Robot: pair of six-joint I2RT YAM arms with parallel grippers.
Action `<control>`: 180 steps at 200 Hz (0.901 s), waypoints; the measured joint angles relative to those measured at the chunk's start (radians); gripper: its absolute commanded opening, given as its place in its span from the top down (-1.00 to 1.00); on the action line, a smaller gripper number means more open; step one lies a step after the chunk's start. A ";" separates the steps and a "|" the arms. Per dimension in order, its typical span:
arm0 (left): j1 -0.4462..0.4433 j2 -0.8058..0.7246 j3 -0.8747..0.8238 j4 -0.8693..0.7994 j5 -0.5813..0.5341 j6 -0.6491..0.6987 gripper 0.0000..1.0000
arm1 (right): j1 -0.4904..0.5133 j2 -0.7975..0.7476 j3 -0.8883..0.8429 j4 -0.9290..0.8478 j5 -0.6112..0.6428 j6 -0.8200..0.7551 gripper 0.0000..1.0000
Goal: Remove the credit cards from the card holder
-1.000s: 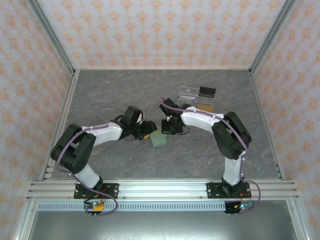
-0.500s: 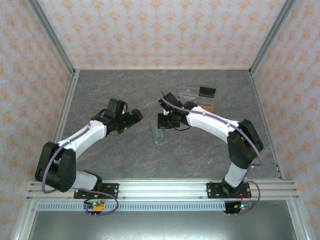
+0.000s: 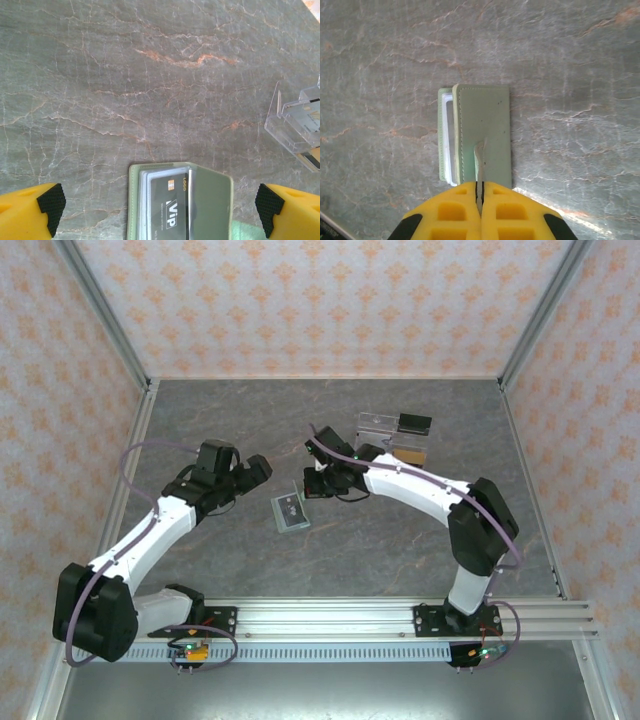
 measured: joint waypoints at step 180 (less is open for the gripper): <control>-0.228 0.449 0.151 0.211 0.233 -0.029 0.36 | -0.144 -0.001 -0.208 0.050 0.033 0.059 0.89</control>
